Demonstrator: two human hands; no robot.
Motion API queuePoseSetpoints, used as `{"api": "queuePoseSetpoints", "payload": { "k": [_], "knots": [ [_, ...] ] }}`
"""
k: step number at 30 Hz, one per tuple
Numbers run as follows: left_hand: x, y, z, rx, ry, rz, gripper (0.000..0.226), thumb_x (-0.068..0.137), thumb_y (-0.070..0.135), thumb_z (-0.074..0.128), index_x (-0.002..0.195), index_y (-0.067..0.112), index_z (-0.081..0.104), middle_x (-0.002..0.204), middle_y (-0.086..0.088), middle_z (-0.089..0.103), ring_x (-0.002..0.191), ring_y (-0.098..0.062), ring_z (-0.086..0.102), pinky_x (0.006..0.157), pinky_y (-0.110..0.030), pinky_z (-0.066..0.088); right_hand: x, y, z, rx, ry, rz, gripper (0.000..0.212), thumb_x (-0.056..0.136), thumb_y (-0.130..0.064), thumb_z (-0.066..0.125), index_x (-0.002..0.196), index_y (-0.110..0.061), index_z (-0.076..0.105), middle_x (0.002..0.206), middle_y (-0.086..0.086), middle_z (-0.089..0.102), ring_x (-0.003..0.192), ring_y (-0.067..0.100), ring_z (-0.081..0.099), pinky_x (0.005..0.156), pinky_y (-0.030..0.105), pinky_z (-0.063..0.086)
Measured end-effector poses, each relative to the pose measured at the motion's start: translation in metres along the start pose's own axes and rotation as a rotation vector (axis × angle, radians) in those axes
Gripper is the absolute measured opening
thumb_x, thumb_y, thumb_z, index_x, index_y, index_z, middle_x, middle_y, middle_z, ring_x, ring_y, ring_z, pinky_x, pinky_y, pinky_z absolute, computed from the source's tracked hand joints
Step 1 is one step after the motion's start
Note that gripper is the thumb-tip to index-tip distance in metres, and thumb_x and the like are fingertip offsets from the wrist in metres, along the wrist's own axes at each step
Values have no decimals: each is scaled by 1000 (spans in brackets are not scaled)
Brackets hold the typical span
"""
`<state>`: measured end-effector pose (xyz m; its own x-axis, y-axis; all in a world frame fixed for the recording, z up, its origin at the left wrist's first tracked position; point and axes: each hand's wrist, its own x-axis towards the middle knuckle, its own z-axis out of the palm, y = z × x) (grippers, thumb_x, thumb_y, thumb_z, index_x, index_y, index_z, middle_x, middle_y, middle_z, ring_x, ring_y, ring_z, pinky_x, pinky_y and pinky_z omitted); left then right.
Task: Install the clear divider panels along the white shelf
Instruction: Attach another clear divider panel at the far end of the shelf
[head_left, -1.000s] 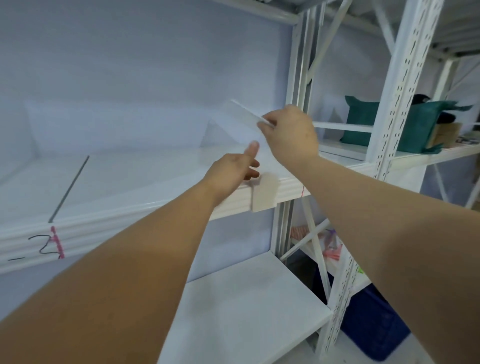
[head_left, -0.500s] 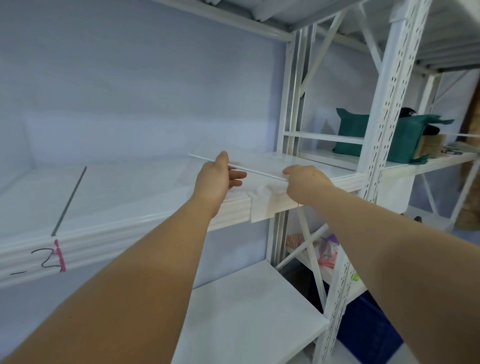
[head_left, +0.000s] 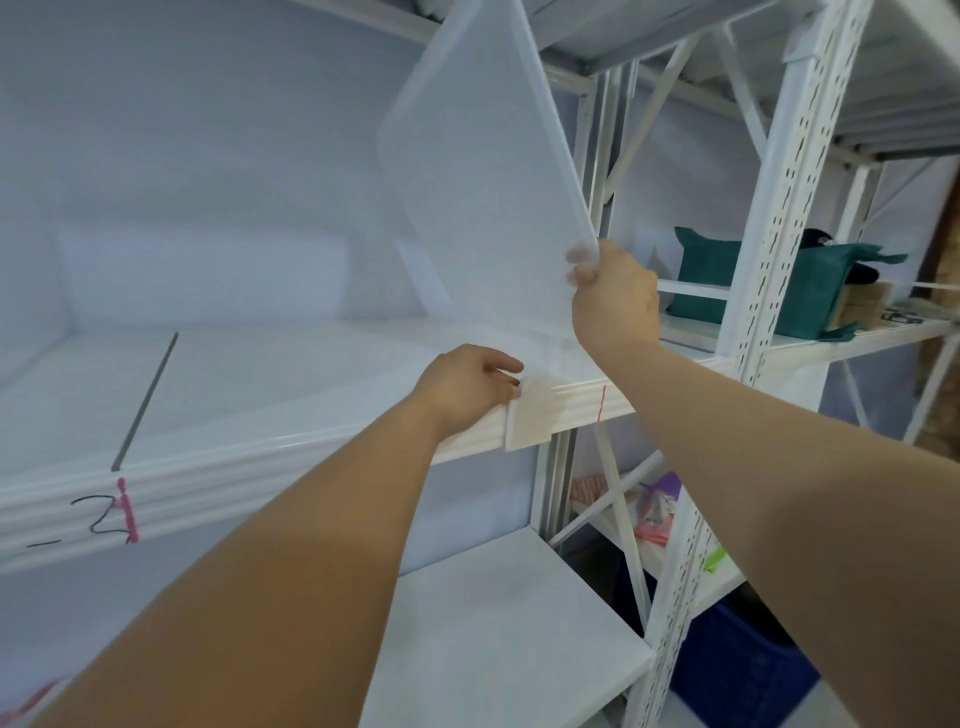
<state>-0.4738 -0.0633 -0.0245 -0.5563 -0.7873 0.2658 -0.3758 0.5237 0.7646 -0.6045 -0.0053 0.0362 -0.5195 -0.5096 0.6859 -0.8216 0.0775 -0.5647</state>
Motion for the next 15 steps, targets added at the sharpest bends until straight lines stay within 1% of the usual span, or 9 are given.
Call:
{"api": "queuePoseSetpoints", "payload": {
  "k": [2, 5, 7, 10, 12, 15],
  "knots": [
    [2, 0, 1, 25, -2, 16, 29, 85, 16, 64, 112, 21, 70, 113, 6, 71, 112, -11, 61, 103, -25, 42, 1, -2, 5, 148, 1, 27, 34, 96, -5, 36, 116, -19, 59, 105, 7, 66, 102, 30, 60, 90, 42, 52],
    [3, -2, 1, 33, -3, 24, 28, 84, 18, 65, 111, 23, 72, 113, 8, 71, 110, -10, 61, 102, -25, 42, 1, -10, 11, 349, -26, 63, 36, 92, -1, 34, 106, -22, 59, 96, 1, 64, 104, 28, 60, 90, 43, 53],
    [3, -3, 1, 29, 6, 32, 29, 84, 18, 65, 113, 23, 70, 113, 8, 70, 110, -11, 61, 101, -24, 42, -1, -13, 14, 473, -42, 95, 37, 91, 1, 33, 101, -24, 58, 94, 1, 64, 100, 25, 63, 86, 36, 54],
    [3, -2, 3, 76, -22, 35, 40, 88, 21, 62, 127, 28, 58, 121, 7, 65, 115, -13, 58, 104, -27, 40, -8, -16, 22, 669, -79, 145, 34, 95, 0, 34, 108, -18, 60, 98, 6, 64, 90, 19, 62, 75, 23, 49],
    [3, 0, 5, 131, -46, 40, 41, 89, 21, 58, 129, 30, 57, 125, 8, 63, 118, -13, 56, 106, -30, 39, -12, -17, 29, 784, -99, 192, 34, 96, 0, 33, 108, -17, 60, 100, 9, 62, 88, 18, 59, 74, 22, 48],
    [5, 1, 6, 146, -26, 29, 36, 89, 22, 56, 124, 30, 62, 125, 12, 64, 119, -12, 56, 106, -33, 41, -13, -15, 38, 837, -85, 218, 34, 96, 0, 32, 104, -20, 59, 99, 9, 61, 89, 18, 59, 82, 26, 49]
  ]
}}
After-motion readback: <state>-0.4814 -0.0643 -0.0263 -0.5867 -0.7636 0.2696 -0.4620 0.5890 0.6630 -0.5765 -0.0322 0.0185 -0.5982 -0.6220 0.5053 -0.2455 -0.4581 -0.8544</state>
